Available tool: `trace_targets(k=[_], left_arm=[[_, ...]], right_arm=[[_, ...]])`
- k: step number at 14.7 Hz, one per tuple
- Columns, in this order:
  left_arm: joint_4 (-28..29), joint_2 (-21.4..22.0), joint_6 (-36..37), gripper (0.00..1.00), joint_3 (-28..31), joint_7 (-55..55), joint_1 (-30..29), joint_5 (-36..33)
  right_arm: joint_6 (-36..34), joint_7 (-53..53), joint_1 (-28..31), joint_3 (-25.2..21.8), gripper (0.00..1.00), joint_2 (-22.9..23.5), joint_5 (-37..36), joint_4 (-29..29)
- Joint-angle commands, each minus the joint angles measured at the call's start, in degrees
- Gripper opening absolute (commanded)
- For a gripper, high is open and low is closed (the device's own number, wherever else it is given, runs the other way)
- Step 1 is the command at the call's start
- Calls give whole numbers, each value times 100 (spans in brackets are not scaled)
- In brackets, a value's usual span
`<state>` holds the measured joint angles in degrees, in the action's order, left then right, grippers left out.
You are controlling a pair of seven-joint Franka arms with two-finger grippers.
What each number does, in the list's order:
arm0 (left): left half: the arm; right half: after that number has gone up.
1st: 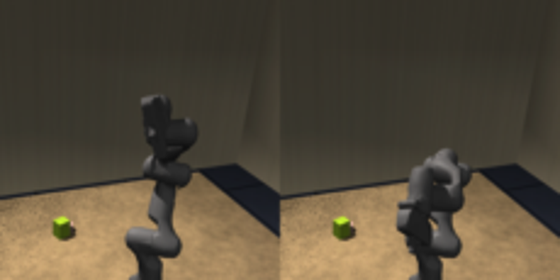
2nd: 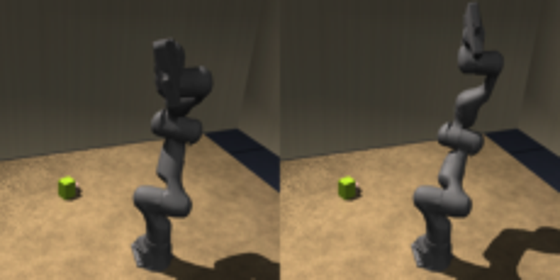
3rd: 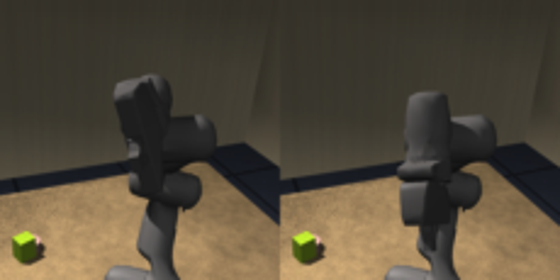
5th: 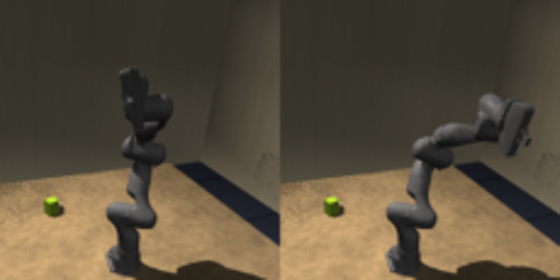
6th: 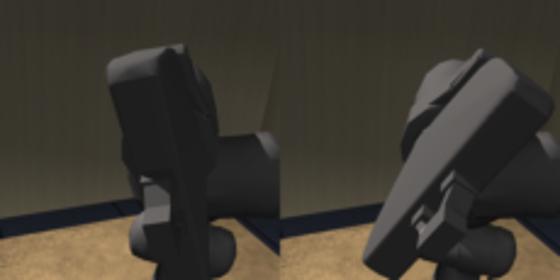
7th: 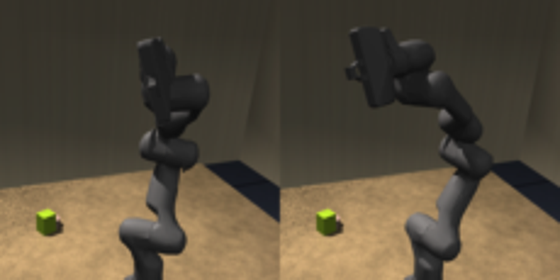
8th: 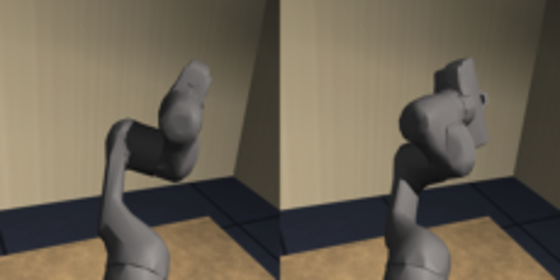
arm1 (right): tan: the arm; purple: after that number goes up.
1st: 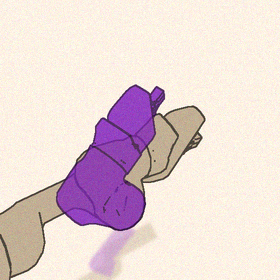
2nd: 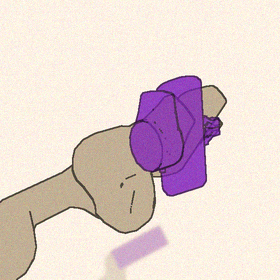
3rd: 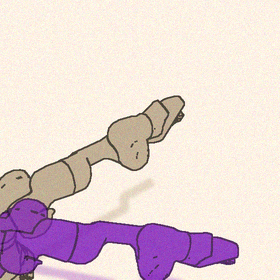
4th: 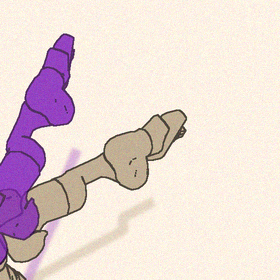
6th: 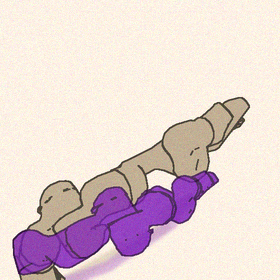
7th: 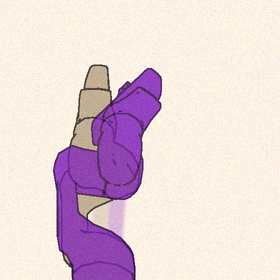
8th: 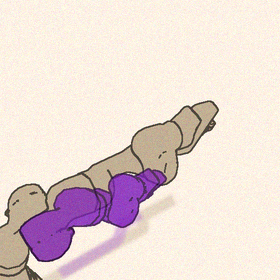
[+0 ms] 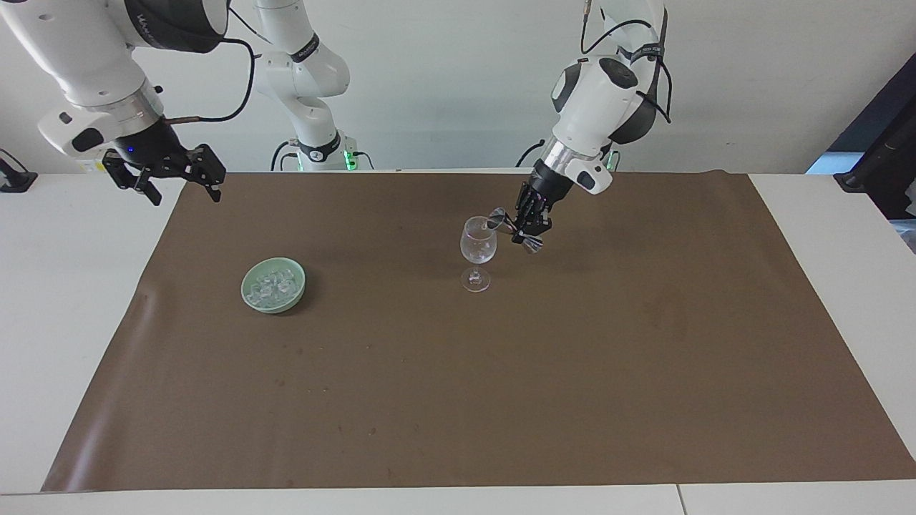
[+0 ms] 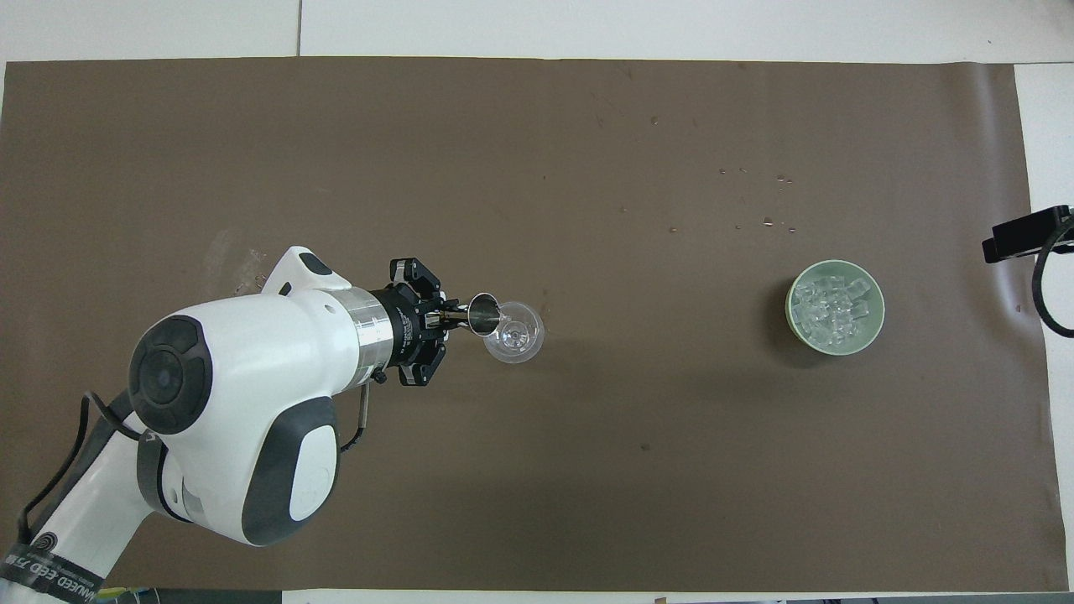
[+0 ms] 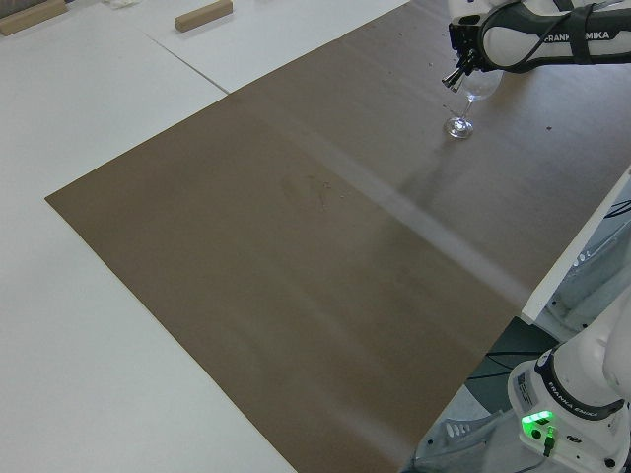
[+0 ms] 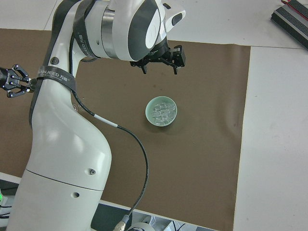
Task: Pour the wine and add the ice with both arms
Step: 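Tilt the silver cup over the clear glass with the left gripper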
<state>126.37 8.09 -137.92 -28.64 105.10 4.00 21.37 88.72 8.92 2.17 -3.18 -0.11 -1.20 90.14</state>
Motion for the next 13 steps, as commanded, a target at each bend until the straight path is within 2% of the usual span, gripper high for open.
trace_targets(k=[1,3,8,13], left_arm=[[-95,-54,-7,0,7,301,100,-624],[-226,-62,317,0,-10,319,101,-1098],[-349,-62,651,0,-37,397,224,-1705],[-516,-106,714,0,-45,810,364,-2391]], right_arm=[[-21,49,55,28,100,-104,40,100],[-21,49,55,28,100,-104,40,100],[-21,49,64,28,100,-104,40,100],[-21,49,55,28,100,-104,40,100]])
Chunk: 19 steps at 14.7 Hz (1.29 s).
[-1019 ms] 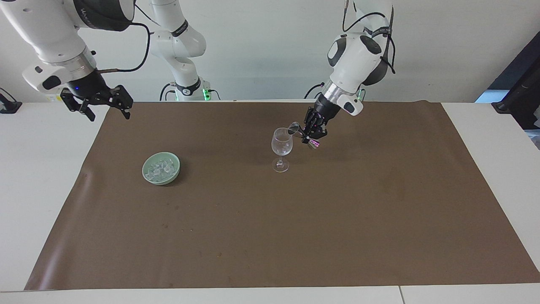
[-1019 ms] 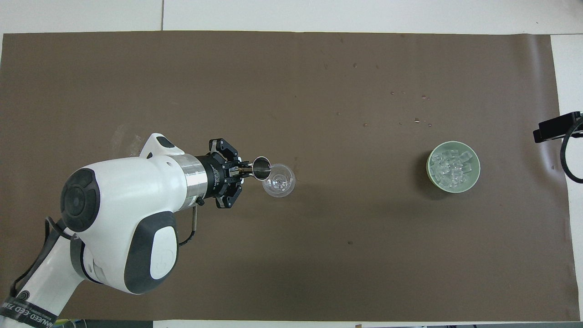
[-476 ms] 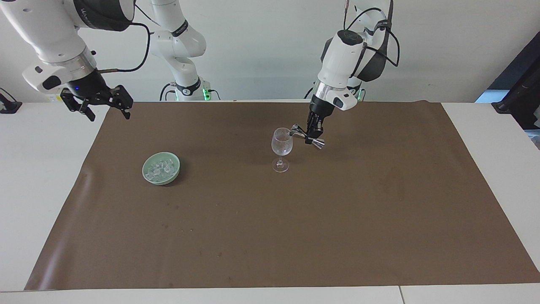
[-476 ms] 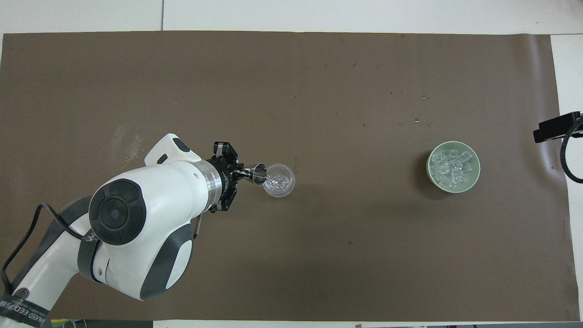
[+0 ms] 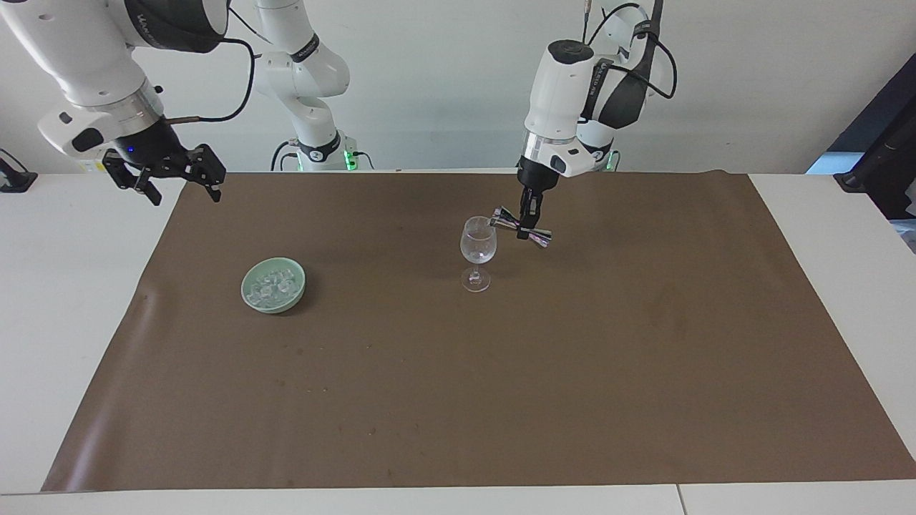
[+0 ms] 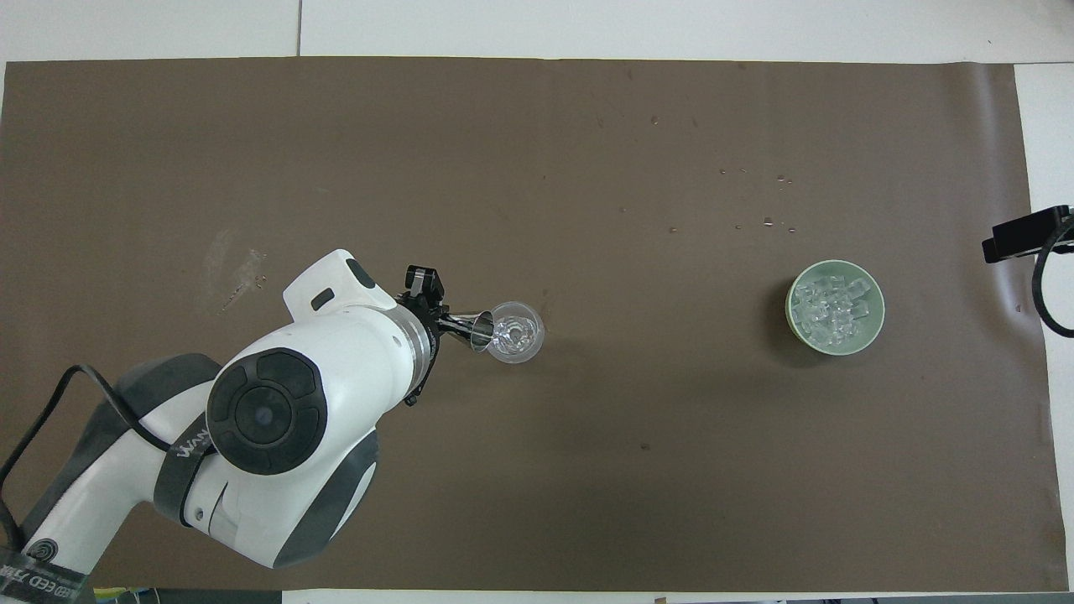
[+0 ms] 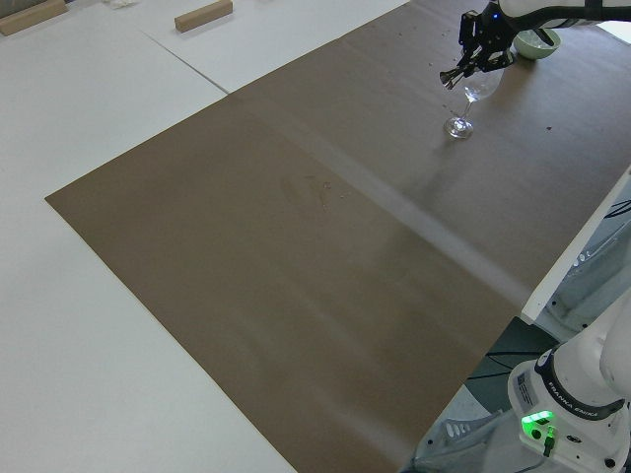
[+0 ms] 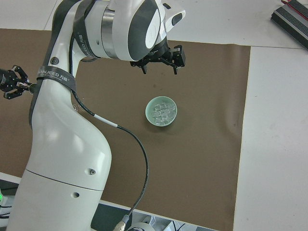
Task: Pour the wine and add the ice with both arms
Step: 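Tilt the silver cup over the clear glass with the left gripper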
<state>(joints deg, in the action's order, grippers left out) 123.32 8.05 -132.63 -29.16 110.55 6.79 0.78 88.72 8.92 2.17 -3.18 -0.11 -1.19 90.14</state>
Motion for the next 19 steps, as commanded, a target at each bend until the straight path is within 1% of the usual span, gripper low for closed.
trace_targets(k=[1,4,5,7,10,15,19], left_arm=[[-291,-128,237,0,16,265,129,-429],[-405,-163,343,0,7,283,200,-719],[-484,-285,465,0,7,309,365,-885],[-765,-531,738,0,7,536,446,-1341],[-854,-559,1019,0,-11,599,586,-1764],[-880,-559,1134,0,-2,626,736,-1932],[-1073,-629,1310,0,-11,696,798,-2082]], right_arm=[[-21,49,55,28,100,-104,40,92],[-21,49,55,28,100,-104,40,100],[-21,49,55,28,100,-95,40,92],[-21,49,55,28,100,-103,40,100],[-21,49,64,28,100,-95,40,100],[-21,49,55,37,100,-104,40,100],[-21,49,12,37,100,-104,40,100]])
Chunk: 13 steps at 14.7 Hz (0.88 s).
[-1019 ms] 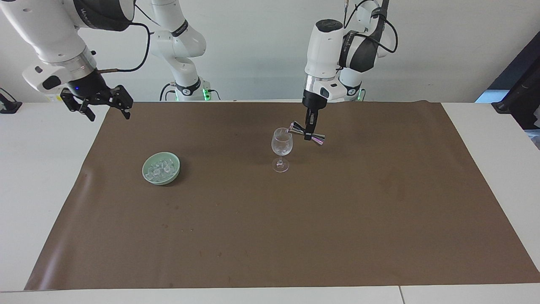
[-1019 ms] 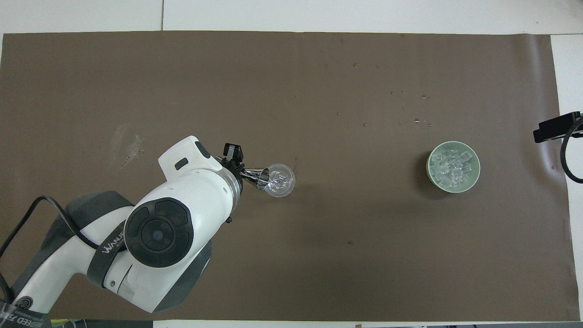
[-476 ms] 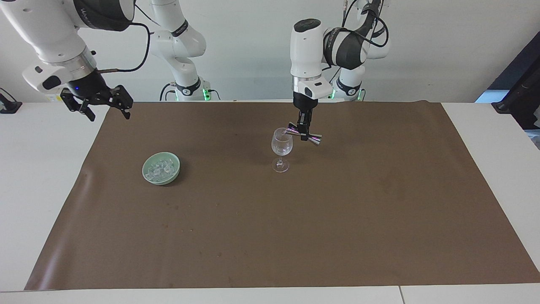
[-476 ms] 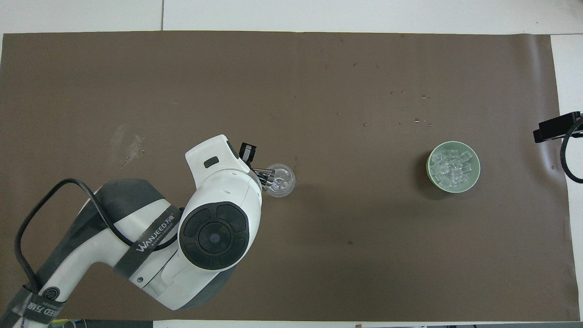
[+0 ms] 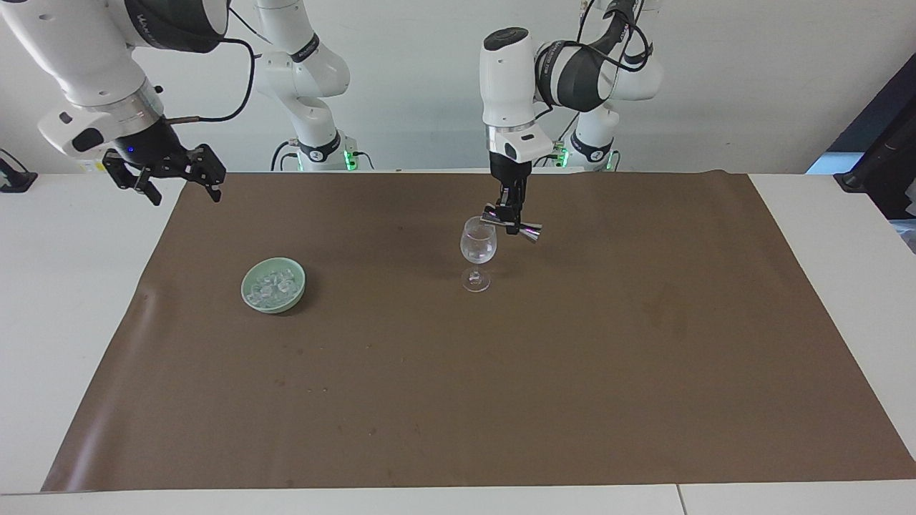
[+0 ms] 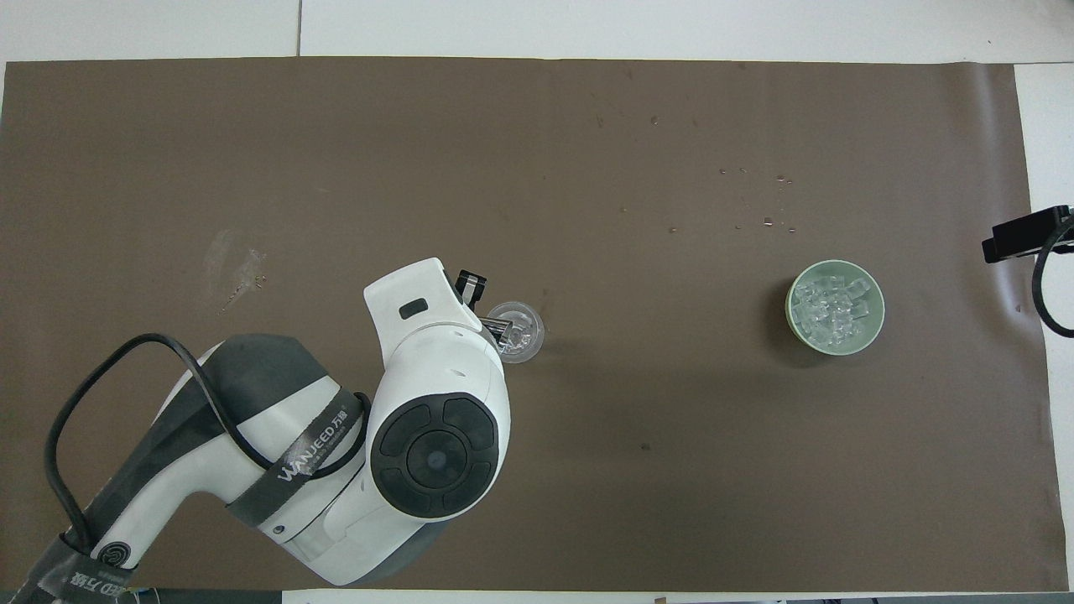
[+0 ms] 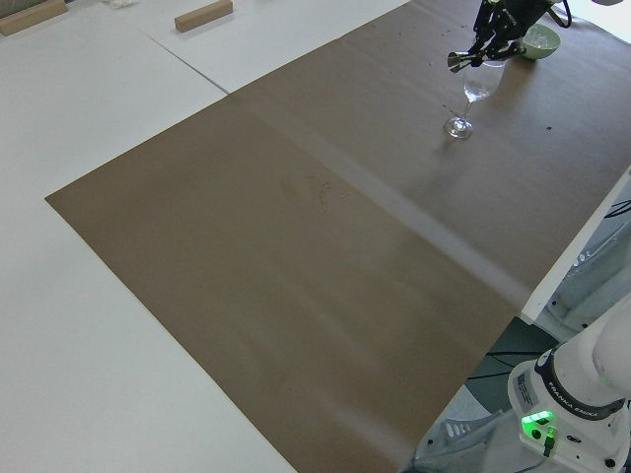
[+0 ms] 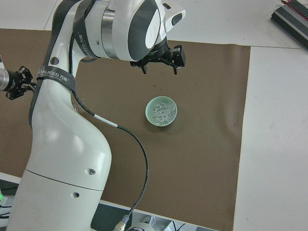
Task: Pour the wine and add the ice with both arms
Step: 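Tilt the silver cup over the clear glass with the left gripper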
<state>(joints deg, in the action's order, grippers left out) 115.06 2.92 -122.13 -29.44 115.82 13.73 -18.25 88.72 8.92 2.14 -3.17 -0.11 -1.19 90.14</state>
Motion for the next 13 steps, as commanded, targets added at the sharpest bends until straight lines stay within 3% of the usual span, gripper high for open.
trace_targets(k=[1,7,11,13], left_arm=[[-247,-116,286,0,17,178,130,-249],[-265,-125,278,0,17,257,139,-346],[-511,-379,427,0,17,407,104,-267],[-528,-388,418,0,34,372,43,-75]], right_arm=[[-21,49,15,35,100,-103,40,100],[14,57,6,35,100,-155,49,152],[136,93,6,35,100,-393,75,679],[705,75,6,44,100,-550,93,1100]])
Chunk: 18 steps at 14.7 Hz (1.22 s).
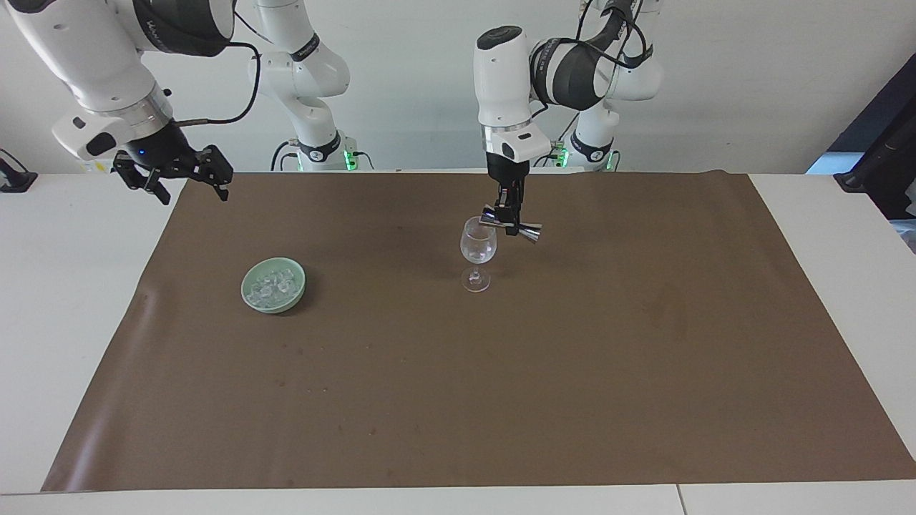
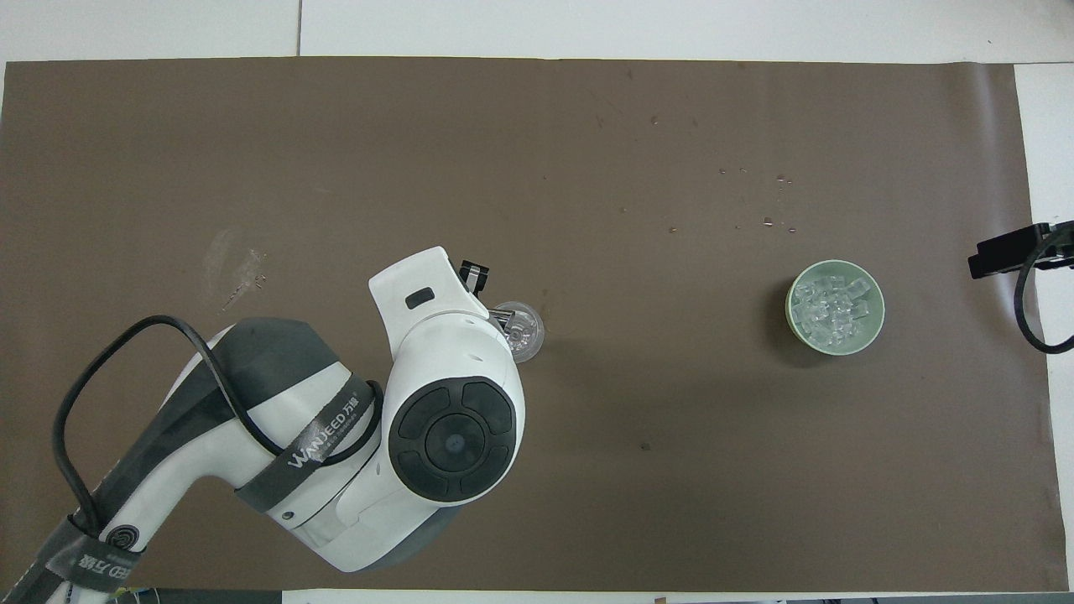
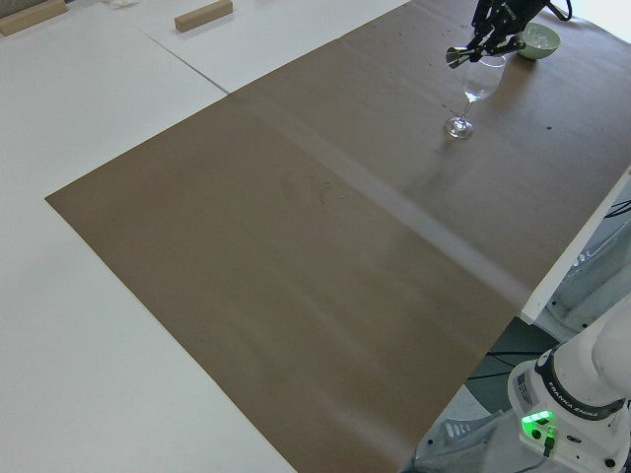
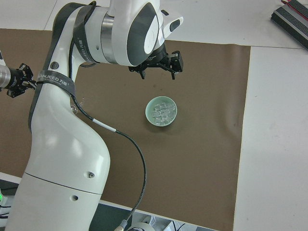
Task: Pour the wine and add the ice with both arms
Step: 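Tilt the silver cup over the clear glass with the left gripper, then carry the cup back with the left gripper while the right gripper reaches the ice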
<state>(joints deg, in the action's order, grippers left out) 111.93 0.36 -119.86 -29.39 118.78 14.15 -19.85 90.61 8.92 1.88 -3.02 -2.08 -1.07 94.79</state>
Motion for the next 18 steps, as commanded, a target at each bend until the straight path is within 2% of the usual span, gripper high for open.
trace_targets(k=[1,4,6,10,14,18], left_arm=[[-198,-106,191,0,56,23,-26,243],[-189,-71,173,0,65,-196,-272,753],[-189,-36,191,0,65,-661,-491,1288],[-163,131,200,0,82,-1609,-1036,2430],[-6,192,244,0,82,-2691,-1791,3765],[539,508,261,0,82,-3554,-2801,5276]], right_arm=[[902,14,23,30,100,-494,177,1011],[1590,-66,14,30,100,-706,397,1743],[1653,-57,-134,39,100,-663,397,1858],[2705,-83,-293,39,100,-470,406,2727],[3304,145,-188,30,100,-320,397,3246],[4094,-126,-205,30,100,-188,397,3808]])
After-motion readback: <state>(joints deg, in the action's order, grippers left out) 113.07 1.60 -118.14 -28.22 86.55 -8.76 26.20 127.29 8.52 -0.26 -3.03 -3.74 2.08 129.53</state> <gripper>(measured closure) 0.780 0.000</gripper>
